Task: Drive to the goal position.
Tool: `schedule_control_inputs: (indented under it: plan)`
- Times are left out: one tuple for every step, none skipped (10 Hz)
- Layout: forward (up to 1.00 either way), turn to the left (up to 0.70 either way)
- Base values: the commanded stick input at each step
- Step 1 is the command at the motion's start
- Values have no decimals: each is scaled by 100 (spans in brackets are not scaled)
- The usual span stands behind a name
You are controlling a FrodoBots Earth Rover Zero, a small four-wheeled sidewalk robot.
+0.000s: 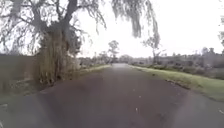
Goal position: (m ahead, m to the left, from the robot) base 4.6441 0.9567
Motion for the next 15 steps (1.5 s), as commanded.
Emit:
schedule_control_inputs:
  plan:
    - [70, -35]
    - [70, -22]
    - [70, -4]
    - [70, 0]
    - [70, 0]
    - [70, 0]
    - [70, 0]
    - [70, 0]
    - [70, 0]
    - [70, 0]
    - [70, 0]
    - [70, 0]
    - [70, 0]
    - [70, 0]
    - [70, 0]
